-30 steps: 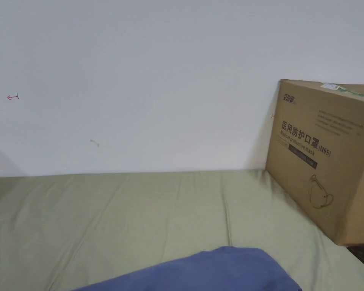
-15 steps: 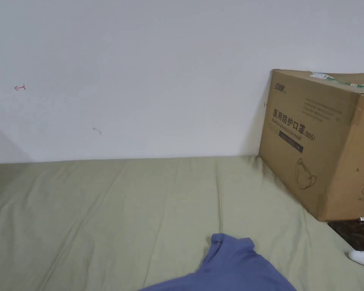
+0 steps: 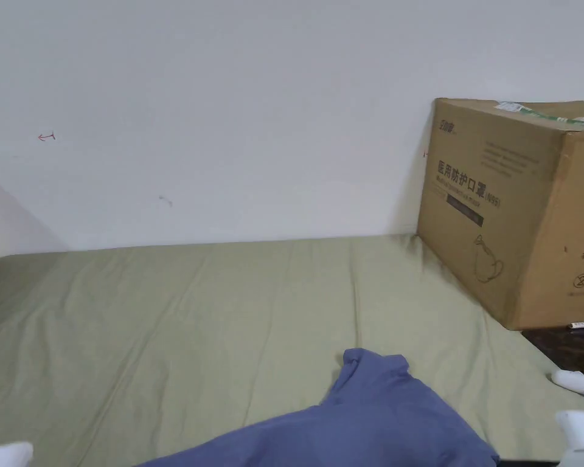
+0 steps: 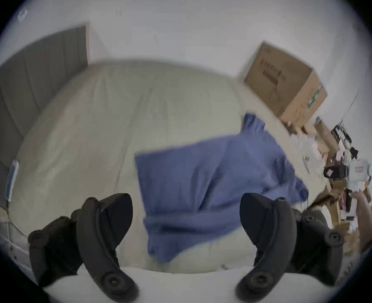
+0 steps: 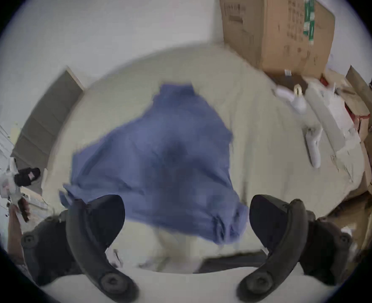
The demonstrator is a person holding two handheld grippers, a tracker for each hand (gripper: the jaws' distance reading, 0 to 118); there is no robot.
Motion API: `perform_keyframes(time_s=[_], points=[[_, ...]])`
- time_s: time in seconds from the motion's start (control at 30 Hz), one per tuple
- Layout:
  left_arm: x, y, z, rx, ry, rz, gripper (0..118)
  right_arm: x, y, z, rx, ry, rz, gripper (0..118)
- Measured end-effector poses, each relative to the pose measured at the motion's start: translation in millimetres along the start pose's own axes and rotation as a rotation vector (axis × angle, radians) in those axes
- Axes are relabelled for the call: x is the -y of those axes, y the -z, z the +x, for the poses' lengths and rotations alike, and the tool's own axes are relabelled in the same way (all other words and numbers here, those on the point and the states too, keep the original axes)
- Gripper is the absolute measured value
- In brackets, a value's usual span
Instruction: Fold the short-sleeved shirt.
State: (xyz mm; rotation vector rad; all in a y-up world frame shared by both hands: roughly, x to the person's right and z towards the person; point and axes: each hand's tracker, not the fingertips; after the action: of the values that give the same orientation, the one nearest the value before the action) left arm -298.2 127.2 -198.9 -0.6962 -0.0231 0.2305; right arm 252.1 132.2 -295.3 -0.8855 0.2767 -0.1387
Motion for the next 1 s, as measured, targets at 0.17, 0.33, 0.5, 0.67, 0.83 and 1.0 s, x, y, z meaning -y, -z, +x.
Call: perform_keyframes(time_s=[0.17, 0.33, 0.5, 0.67, 0.83, 1.0], points=[[-17, -27, 42, 0.002, 0.018, 0.429, 72, -12, -34, -44, -0.101, -0.049, 0.522, 53], [-22, -28, 73, -0.126, 0.092, 0.573, 0, -14, -36, -73, -0.123, -0.036, 0.759, 0], [-28, -27, 75, -0.095, 0.114, 0.584, 0, -29, -26, -82, -0.121, -0.08, 0.737, 0], [-73, 8, 39, -0.115, 0.094, 0.219, 0, -40, -9, -81, -0.084, -0.078, 0.673, 0], [-86, 108, -32, -0.047, -0.064, -0.292, 0, -39, 19, -72, -0.144, -0.06, 0.584, 0], [-50, 189, -86, -0.205, -0.17, -0.409, 105, -35, 38, -73, -0.136, -0.06, 0.482, 0]])
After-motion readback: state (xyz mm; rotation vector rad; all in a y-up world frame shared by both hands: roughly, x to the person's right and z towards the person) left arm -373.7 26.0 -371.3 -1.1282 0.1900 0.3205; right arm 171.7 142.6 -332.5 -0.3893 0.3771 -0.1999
